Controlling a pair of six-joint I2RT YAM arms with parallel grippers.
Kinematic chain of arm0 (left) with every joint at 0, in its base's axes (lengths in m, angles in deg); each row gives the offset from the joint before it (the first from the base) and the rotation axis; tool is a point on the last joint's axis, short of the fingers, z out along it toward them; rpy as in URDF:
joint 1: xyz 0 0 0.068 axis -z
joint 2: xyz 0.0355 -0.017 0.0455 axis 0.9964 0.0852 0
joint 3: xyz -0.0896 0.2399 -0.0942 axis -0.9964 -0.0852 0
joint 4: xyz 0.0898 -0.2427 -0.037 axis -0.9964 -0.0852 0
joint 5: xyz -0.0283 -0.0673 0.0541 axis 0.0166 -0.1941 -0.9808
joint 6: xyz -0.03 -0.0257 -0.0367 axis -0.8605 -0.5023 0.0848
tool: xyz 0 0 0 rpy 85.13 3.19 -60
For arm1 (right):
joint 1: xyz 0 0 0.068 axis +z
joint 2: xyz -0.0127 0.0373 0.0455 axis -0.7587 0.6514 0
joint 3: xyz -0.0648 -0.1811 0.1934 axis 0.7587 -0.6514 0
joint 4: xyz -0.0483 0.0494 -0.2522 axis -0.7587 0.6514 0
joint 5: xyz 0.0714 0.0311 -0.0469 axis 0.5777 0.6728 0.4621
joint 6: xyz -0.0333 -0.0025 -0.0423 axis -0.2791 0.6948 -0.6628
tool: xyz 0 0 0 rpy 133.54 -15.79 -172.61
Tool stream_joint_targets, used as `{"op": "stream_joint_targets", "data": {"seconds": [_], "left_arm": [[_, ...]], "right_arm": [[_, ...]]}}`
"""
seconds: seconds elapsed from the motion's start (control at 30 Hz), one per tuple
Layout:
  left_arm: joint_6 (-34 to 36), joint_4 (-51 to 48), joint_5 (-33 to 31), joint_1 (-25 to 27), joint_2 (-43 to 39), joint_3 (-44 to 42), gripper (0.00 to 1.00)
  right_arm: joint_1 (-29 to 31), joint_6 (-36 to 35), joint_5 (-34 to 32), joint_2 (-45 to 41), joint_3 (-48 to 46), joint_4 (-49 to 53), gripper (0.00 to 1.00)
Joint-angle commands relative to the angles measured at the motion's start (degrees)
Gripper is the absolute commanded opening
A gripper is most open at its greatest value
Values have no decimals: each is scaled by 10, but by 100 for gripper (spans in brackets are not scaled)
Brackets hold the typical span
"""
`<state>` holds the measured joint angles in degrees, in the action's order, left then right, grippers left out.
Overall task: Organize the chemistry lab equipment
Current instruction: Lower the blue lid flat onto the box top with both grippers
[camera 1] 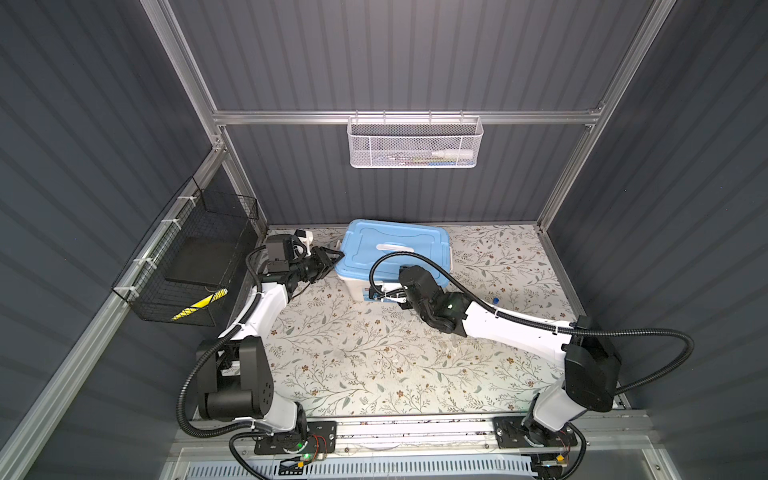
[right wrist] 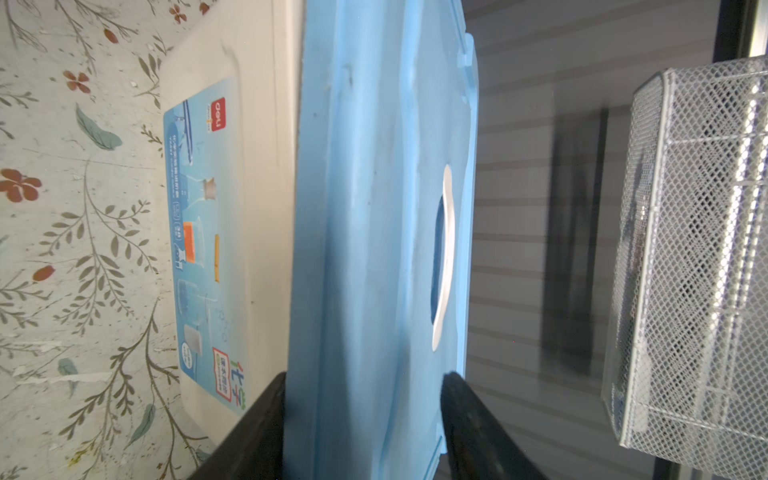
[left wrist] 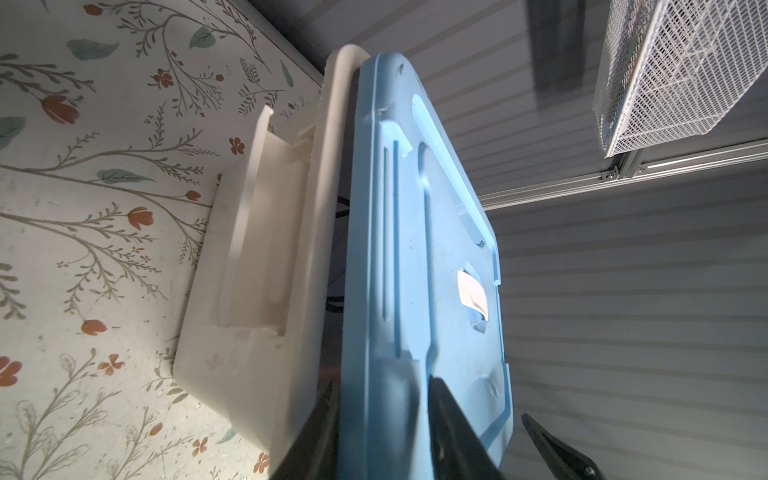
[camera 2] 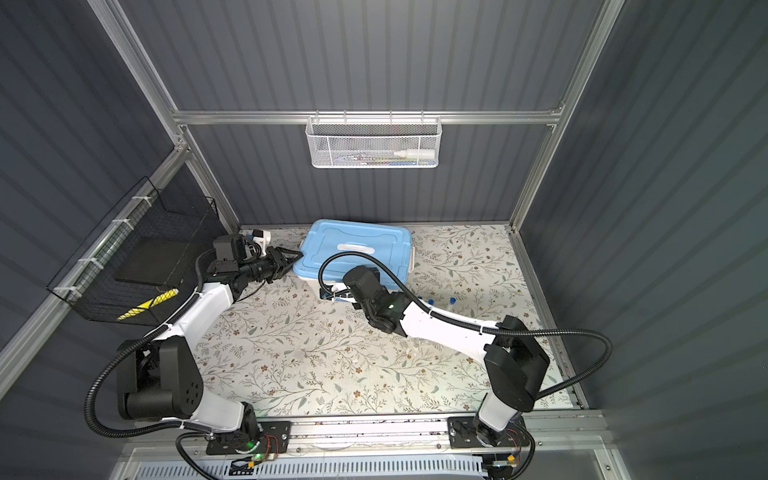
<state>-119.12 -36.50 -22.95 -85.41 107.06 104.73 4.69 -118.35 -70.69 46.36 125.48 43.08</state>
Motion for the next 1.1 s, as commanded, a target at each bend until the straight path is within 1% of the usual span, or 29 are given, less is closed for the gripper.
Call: {"op": "stream_joint_targets", "data": {"seconds": [0.0, 0.1, 0.27, 0.87, 1.07], "left_arm": [[2, 17, -4, 4, 2, -9, 36], [1, 22, -7, 4, 4, -13, 36], [4, 24, -8, 4, 5, -15, 37], [17, 10, -31, 4, 3, -19, 38], [20, 9, -35, 4, 2, -23, 38]], "right_arm": [[-9, 33, 25, -8, 23, 36, 60], [-13, 45, 28, -7, 31, 51, 61], [-24, 82, 58, -17, 35, 68, 63], [-38, 132, 106, -12, 49, 100, 69], [-52, 153, 124, -10, 66, 112, 70]]}}
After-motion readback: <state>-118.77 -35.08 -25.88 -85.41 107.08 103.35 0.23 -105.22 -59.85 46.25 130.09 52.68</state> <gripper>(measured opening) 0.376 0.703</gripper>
